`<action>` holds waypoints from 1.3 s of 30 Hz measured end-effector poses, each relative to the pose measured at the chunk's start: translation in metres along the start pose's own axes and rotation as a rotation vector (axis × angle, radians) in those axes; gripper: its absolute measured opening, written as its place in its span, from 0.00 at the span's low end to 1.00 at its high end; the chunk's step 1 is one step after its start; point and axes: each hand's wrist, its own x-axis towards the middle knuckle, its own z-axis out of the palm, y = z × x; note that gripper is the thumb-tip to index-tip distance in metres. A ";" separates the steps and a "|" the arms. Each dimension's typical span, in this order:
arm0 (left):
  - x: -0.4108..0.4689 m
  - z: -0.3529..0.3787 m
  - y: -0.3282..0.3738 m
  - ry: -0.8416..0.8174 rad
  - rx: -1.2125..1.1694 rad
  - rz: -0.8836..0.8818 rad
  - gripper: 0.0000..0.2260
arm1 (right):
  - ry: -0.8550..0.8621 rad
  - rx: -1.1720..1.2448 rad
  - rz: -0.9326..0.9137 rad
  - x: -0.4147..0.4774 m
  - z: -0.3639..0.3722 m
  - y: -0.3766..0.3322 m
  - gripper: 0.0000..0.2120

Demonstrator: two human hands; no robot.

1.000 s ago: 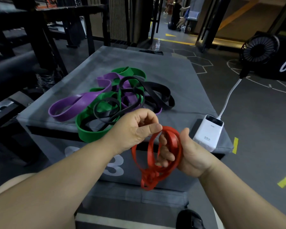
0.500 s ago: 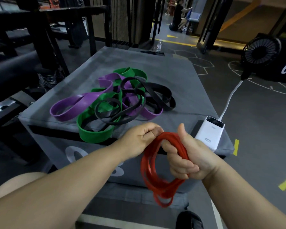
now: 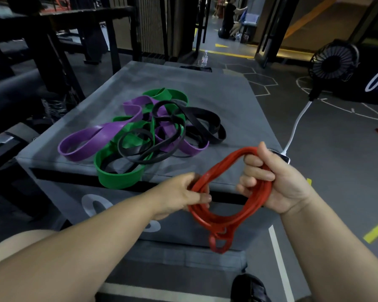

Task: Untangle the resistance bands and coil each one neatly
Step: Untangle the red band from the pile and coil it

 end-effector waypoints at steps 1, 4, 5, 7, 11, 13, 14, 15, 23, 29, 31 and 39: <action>-0.001 -0.001 0.002 0.005 -0.146 -0.022 0.05 | 0.075 -0.040 0.018 0.000 -0.001 0.000 0.26; -0.001 -0.006 0.008 0.042 -0.477 -0.024 0.06 | 0.284 -0.135 0.066 0.002 -0.005 -0.004 0.25; -0.001 -0.008 0.010 0.045 -0.541 -0.020 0.08 | 0.336 -0.157 0.062 0.003 -0.005 -0.005 0.23; -0.002 -0.010 0.012 0.006 -0.612 -0.014 0.10 | 0.382 -0.142 0.021 0.003 -0.007 -0.008 0.22; -0.002 -0.005 0.011 -0.022 -0.644 -0.029 0.11 | 0.304 0.035 -0.068 0.004 -0.010 -0.010 0.23; 0.000 -0.004 0.010 0.028 -0.609 -0.023 0.12 | 0.232 0.120 -0.102 0.005 -0.011 -0.009 0.21; 0.000 -0.004 0.010 0.054 -0.587 -0.017 0.13 | 0.222 0.132 -0.116 0.006 -0.011 -0.007 0.19; 0.001 -0.005 0.009 0.075 -0.553 -0.010 0.13 | 0.232 0.126 -0.127 0.007 -0.010 -0.006 0.16; 0.002 -0.005 0.005 0.027 -0.419 -0.055 0.19 | 0.351 -0.021 -0.141 0.012 -0.007 -0.007 0.15; 0.003 -0.002 0.002 0.121 -0.177 -0.001 0.11 | 0.314 -0.062 -0.139 0.010 -0.008 -0.008 0.16; 0.004 -0.002 -0.001 0.201 0.003 0.063 0.09 | 0.306 -0.082 -0.131 0.009 -0.007 -0.008 0.16; 0.005 0.001 0.001 0.307 -0.127 0.087 0.11 | 0.286 -0.154 -0.112 0.004 -0.004 -0.010 0.16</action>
